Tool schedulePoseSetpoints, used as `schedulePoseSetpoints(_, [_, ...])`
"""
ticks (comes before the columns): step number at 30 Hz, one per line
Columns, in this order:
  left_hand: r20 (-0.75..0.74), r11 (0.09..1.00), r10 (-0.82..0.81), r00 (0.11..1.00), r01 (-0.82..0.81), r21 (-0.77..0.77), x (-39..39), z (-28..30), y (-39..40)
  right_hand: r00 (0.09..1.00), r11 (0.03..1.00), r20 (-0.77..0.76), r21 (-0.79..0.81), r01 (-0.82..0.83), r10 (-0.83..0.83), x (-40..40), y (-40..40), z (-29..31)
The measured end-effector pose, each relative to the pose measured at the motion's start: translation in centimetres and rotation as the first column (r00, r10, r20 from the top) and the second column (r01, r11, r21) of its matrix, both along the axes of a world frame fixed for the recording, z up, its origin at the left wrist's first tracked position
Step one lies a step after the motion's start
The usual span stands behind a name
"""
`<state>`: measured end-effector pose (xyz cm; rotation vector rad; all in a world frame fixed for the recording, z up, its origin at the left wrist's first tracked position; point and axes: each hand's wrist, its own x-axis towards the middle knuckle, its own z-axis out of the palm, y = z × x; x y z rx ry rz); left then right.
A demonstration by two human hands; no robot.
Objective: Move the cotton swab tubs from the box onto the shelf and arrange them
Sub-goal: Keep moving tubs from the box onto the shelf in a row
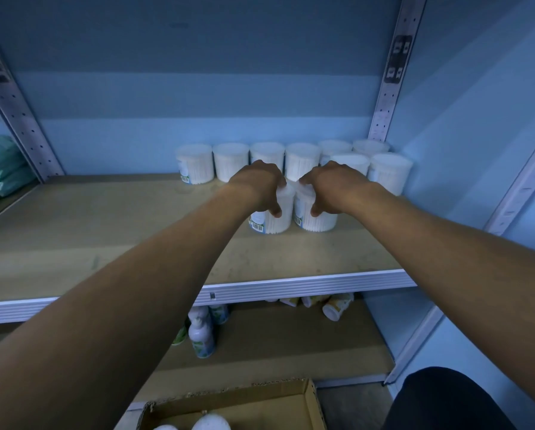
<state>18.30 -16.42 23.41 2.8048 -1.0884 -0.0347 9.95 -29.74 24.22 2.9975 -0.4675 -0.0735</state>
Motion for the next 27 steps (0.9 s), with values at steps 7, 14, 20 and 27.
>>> schedulePoseSetpoints(7, [-0.013, 1.0, 0.017, 1.0, -0.017, -0.011, 0.9, 0.1, -0.9, 1.0, 1.0, -0.001, -0.006, 0.006, -0.006, 1.3, -0.7, -0.1])
schedulePoseSetpoints(14, [-0.004, 0.999, 0.011, 1.0, -0.011, -0.036, 2.5, -0.4, -1.8, 1.0, 1.0, 0.004, -0.003, 0.005, -0.005, 2.8, -1.4, -0.4])
schedulePoseSetpoints(20, [0.005, 0.999, 0.004, 1.0, -0.004, -0.048, 4.0, -0.8, -2.6, 0.999, 1.0, 0.038, 0.002, -0.009, 0.009, 4.2, -2.6, -0.8])
schedulePoseSetpoints(27, [0.022, 0.998, -0.007, 1.0, 0.008, -0.07, 5.6, -1.2, -3.4, 0.996, 0.999, 0.078, -0.015, -0.037, 0.038, 6.0, -3.8, -1.7])
